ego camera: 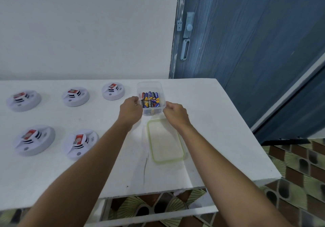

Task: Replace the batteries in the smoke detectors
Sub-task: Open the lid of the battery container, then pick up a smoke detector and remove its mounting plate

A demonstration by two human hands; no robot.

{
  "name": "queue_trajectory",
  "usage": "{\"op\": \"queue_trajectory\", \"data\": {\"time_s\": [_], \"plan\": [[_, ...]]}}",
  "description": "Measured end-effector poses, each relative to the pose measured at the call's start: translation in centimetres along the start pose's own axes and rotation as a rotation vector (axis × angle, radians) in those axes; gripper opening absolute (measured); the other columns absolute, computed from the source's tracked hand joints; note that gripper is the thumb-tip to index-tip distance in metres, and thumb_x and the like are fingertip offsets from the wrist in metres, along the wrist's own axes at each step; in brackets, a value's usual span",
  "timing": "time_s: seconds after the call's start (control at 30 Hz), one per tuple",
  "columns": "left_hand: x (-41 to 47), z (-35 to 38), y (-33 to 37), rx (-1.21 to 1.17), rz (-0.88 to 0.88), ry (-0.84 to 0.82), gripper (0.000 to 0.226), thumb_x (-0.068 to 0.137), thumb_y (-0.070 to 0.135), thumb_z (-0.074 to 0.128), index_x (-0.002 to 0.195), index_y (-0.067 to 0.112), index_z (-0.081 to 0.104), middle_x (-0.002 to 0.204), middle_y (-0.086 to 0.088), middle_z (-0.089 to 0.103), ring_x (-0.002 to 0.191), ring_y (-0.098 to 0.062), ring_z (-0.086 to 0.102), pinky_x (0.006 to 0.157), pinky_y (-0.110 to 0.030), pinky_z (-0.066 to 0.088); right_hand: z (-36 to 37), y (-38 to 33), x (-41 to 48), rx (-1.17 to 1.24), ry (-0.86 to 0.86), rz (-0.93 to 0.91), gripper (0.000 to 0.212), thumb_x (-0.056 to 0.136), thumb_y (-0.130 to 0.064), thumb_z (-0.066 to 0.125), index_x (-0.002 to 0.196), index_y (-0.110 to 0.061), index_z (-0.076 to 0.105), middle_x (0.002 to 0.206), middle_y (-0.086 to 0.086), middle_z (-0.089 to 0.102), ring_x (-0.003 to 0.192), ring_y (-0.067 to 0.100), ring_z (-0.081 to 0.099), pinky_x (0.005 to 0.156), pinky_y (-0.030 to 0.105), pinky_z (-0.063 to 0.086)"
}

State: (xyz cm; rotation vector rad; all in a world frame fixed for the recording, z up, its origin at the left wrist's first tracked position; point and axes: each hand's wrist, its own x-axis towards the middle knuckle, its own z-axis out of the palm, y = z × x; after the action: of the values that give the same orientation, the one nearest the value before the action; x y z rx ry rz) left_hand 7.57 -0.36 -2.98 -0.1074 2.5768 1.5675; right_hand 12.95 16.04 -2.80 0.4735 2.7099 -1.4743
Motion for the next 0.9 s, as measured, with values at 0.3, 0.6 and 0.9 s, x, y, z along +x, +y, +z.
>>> {"op": "queue_trajectory", "data": {"time_s": [0.3, 0.6, 0.9], "plan": [[0.9, -0.4, -0.2, -0.036, -0.008, -0.009, 0.035, 0.095, 0.022, 0.048, 0.129, 0.012, 0.052, 0.127, -0.008, 0.058, 0.112, -0.028, 0.059, 0.096, -0.045, 0.052, -0.1, 0.4, 0.3, 0.041, 0.032, 0.018, 0.05, 0.081, -0.027, 0.052, 0.129, -0.028, 0.065, 0.13, -0.01, 0.067, 0.123, 0.017, 0.058, 0.11, 0.043, 0.041], [-2.4, -0.4, -2.8, 0.525, 0.118, -0.251, 0.035, 0.079, 0.045, 0.075, 0.095, 0.016, 0.062, 0.082, 0.008, 0.058, 0.087, -0.015, 0.056, 0.072, -0.026, 0.041, -0.8, 3.3, 0.3, -0.144, 0.046, 0.126, 0.031, 0.083, -0.011, 0.055, 0.107, -0.018, 0.072, 0.112, -0.002, 0.069, 0.105, 0.021, 0.063, 0.082, 0.027, 0.049], [-2.1, -1.0, -2.8, 0.5, 0.145, -0.145, 0.027, 0.083, 0.026, 0.071, 0.107, 0.013, 0.068, 0.097, 0.001, 0.06, 0.09, -0.015, 0.053, 0.074, -0.022, 0.038, 1.0, 3.1, 0.1, -0.147, 0.082, 0.089, 0.028, 0.085, -0.01, 0.058, 0.109, -0.015, 0.071, 0.11, 0.003, 0.07, 0.102, 0.022, 0.064, 0.078, 0.024, 0.045]]}}
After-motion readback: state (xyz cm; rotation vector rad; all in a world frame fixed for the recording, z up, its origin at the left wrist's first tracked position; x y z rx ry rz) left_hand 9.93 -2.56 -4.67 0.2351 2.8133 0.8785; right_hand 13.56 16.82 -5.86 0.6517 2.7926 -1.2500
